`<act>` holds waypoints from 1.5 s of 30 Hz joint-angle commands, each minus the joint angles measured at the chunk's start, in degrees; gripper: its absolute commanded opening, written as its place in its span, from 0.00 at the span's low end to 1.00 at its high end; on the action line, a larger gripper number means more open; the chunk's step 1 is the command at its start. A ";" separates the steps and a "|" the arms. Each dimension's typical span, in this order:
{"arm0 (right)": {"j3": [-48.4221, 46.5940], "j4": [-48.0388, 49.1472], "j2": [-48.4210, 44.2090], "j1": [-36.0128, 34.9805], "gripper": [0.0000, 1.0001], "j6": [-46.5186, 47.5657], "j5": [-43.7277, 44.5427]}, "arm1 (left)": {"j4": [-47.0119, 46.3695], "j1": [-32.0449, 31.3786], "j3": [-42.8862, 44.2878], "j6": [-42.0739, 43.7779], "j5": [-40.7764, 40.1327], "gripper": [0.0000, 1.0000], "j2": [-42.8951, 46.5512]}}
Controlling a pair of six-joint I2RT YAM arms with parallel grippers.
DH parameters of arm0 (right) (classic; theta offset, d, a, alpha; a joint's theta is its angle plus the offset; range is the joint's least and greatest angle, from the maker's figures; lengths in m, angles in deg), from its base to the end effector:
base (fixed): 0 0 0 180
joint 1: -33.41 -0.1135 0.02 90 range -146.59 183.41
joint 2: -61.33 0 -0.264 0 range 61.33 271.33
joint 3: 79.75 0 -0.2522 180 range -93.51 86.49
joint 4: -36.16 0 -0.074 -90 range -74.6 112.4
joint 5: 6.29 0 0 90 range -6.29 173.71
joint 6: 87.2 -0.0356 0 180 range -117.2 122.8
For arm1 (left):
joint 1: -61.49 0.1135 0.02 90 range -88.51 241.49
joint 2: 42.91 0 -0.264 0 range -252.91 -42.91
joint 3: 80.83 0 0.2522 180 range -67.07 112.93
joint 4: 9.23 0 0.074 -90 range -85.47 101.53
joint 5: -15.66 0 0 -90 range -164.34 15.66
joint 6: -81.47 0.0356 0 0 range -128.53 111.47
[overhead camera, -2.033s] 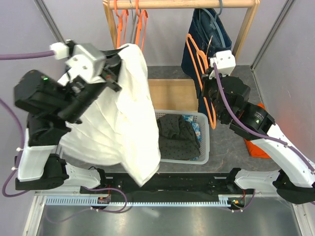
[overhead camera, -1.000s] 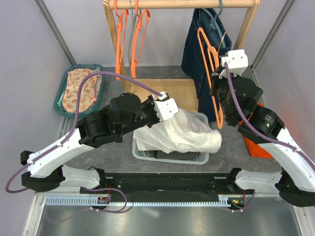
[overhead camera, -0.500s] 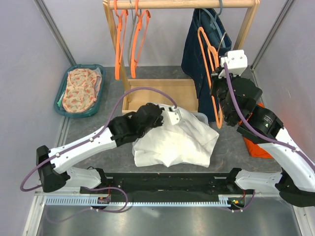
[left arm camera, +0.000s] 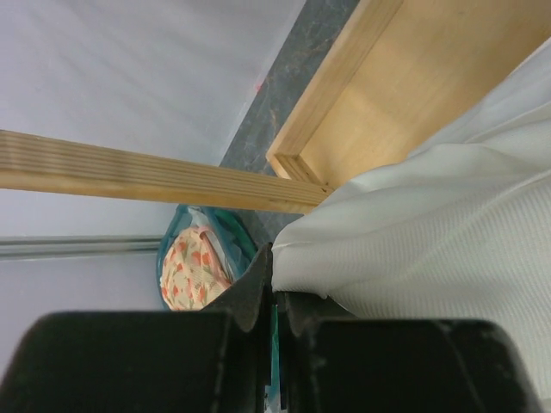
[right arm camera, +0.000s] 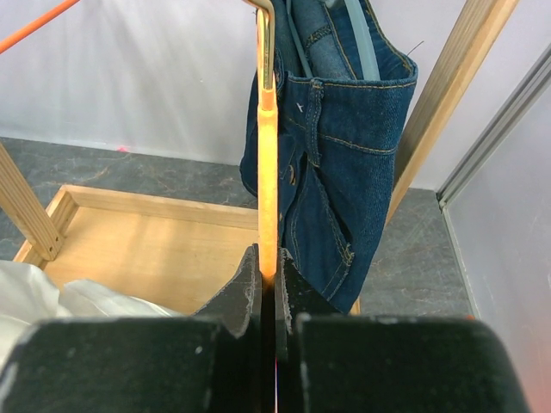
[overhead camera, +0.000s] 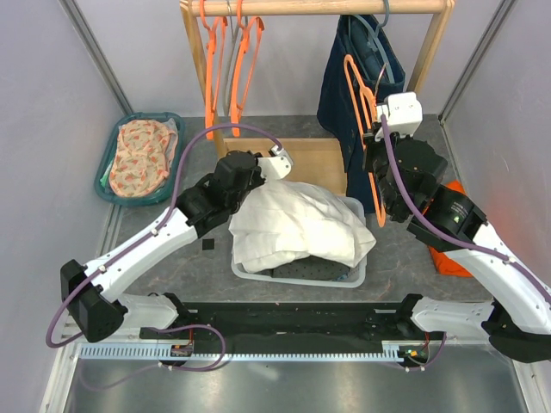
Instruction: Remove the skirt from the hanger
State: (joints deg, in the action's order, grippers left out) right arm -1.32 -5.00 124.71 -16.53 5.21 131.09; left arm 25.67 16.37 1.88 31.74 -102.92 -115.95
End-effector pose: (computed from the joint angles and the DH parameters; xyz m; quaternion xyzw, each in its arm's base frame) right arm 0.1474 0.1346 0.5004 -0.0447 0.7180 -0.0126 0.6945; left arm 0.2145 -0.1912 0.3635 0.4577 0.6911 0.1863 0.5274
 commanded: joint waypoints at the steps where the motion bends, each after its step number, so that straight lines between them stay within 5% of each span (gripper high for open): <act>1: -0.17 3.14 -0.71 0.10 0.00 0.75 1.49 | -5.24 2.58 -0.04 2.45 -1.83 0.02 1.58; 10: 0.45 2.79 -0.97 0.10 0.00 0.13 1.32 | 1.35 12.52 -3.91 -7.92 3.34 0.02 5.34; 13: 0.18 2.96 -0.53 0.10 0.00 0.05 0.97 | 1.62 10.15 -3.56 -8.98 5.11 0.02 6.33; 20: 0.10 2.61 -0.88 0.10 0.00 -1.18 0.79 | 1.36 -11.79 1.10 -8.98 0.64 0.02 1.51; 23: -0.25 2.09 -1.32 0.01 0.00 -1.45 0.70 | -1.10 -14.90 0.93 -8.55 -0.86 0.02 -2.97; 28: -1.13 1.56 -1.24 0.10 0.00 -1.10 0.79 | -2.87 -14.90 3.03 -11.78 -2.27 0.02 -10.45; 33: -2.36 1.73 0.52 0.10 0.00 -1.01 0.96 | 6.70 -14.82 3.04 -20.66 7.03 0.02 -12.31; 45: -11.93 1.12 10.62 0.10 0.00 -0.83 0.53 | 6.74 -14.91 -12.34 -22.61 9.24 0.02 -16.69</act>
State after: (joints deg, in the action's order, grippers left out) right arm -7.49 -5.28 132.69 -16.53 4.30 131.20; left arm 33.48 1.66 -6.36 10.97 -94.15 -128.89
